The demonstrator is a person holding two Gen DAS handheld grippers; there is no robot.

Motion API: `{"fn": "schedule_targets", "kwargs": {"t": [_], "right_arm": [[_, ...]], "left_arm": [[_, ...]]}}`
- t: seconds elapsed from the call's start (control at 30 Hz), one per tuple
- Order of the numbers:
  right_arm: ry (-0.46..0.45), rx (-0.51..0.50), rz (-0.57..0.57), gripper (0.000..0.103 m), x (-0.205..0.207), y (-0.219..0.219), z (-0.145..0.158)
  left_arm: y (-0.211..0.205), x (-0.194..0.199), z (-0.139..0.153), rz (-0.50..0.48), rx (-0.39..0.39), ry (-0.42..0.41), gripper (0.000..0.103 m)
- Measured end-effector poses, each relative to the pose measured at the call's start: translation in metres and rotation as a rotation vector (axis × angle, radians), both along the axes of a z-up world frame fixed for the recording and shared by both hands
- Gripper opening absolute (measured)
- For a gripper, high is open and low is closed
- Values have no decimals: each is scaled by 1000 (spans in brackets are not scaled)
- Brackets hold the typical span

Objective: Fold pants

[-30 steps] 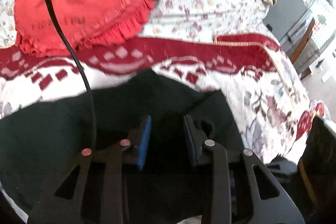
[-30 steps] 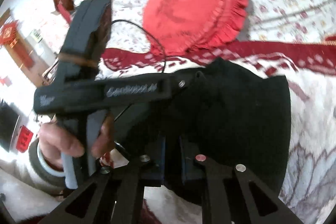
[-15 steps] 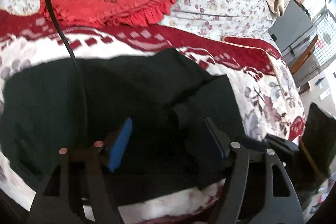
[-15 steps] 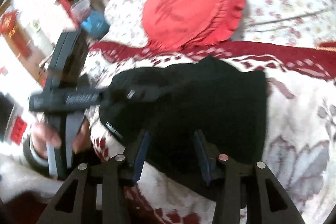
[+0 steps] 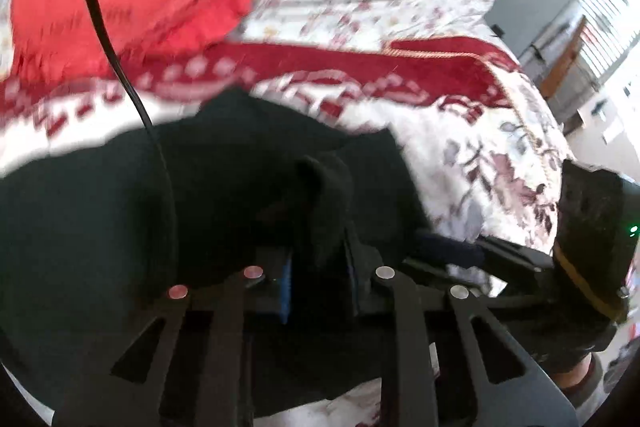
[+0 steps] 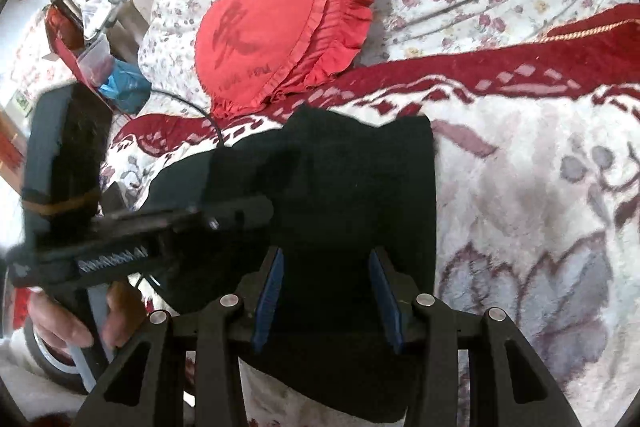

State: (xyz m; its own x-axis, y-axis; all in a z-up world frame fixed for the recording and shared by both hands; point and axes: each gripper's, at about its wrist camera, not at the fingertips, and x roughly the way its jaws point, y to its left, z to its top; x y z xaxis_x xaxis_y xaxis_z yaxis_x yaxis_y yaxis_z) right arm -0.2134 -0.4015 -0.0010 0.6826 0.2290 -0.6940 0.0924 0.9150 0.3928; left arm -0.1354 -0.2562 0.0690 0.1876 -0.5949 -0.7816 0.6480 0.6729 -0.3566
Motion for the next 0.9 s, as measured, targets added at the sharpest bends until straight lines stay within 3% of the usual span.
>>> {"fn": "schedule_targets", "kwargs": {"t": [0.1,0.23,0.37,0.5,0.67,0.77,0.9], "right_arm": [[-18,-2,-8,43,1,-2,5],[30,-26,23,43,14,6,-7],[24,-71,42,43,16,16,2],[-12,-94,85,43,24,32,16],[-20,-132,157,43,49,66,8],[49,-241,167,45,70,87,-12],[34,-281,178,45,64,95,3]], "left_arm": [[0,2,10,-7,10,-60,19],[10,12,-21,36,143,-8,28],[42,12,-15,89,98,24,44],[73,12,0,172,103,-16,44],[113,11,7,252,104,-20,44],[126,8,6,289,130,-32,44],[148,5,4,336,160,-45,45]]}}
